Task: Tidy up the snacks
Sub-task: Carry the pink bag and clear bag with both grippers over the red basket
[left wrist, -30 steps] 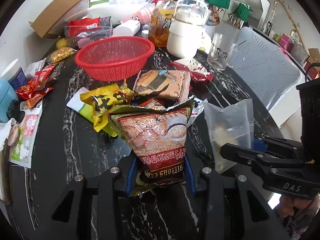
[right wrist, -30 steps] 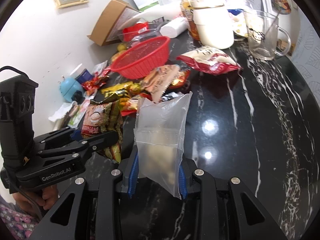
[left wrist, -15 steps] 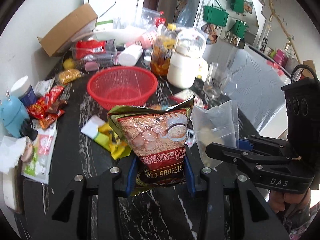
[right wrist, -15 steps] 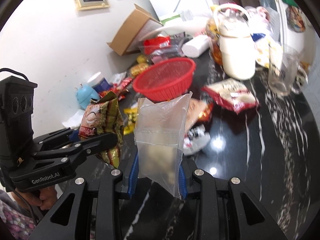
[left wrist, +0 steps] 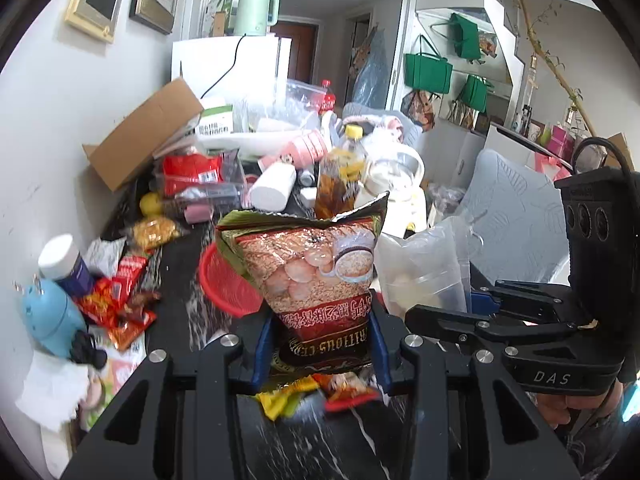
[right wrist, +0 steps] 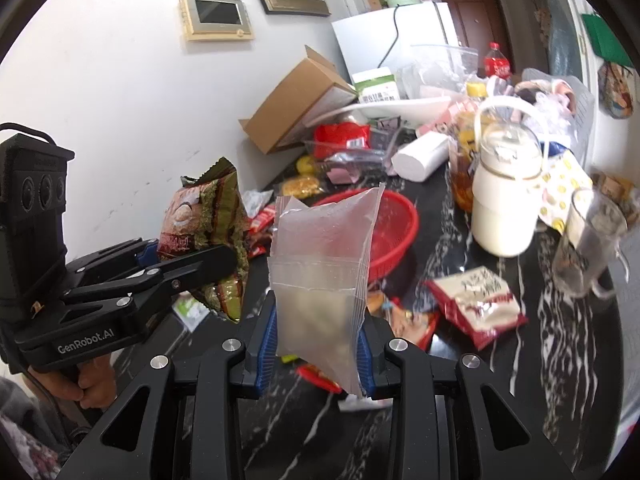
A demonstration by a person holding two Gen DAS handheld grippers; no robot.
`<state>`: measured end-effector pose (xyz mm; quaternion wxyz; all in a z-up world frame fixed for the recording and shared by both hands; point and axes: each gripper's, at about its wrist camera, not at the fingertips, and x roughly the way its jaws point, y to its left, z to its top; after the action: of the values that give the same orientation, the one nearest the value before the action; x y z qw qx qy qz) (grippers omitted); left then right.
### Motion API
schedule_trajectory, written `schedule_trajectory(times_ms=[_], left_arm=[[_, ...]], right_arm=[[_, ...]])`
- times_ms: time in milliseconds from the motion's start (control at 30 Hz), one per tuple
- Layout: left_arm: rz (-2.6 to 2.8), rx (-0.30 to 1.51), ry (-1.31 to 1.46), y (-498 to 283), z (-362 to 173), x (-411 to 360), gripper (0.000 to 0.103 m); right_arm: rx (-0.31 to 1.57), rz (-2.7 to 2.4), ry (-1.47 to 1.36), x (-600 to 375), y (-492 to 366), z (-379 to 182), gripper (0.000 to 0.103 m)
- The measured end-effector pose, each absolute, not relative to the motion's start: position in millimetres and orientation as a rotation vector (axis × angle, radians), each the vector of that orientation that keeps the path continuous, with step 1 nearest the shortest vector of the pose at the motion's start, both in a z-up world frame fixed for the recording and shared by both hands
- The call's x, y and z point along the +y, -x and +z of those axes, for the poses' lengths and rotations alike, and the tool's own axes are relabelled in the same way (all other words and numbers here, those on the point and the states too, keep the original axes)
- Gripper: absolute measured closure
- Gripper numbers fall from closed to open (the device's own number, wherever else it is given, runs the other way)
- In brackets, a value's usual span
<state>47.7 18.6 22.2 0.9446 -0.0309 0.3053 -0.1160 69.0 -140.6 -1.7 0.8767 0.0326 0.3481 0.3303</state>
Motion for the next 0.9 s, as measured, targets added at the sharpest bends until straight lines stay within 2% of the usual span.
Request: schedule_trajectory(times_ms=[567,900], left_arm=[[-0.181,0.568,0.08,-124,45,49,0.064],[-0.159,0.658,0.108,-176,19,62,0.064]], right_arm=[[0.66,0.697,0.018,-110,-151,32,0.07],[0.701,0.651,0.066,-91,-198,18,0.07]])
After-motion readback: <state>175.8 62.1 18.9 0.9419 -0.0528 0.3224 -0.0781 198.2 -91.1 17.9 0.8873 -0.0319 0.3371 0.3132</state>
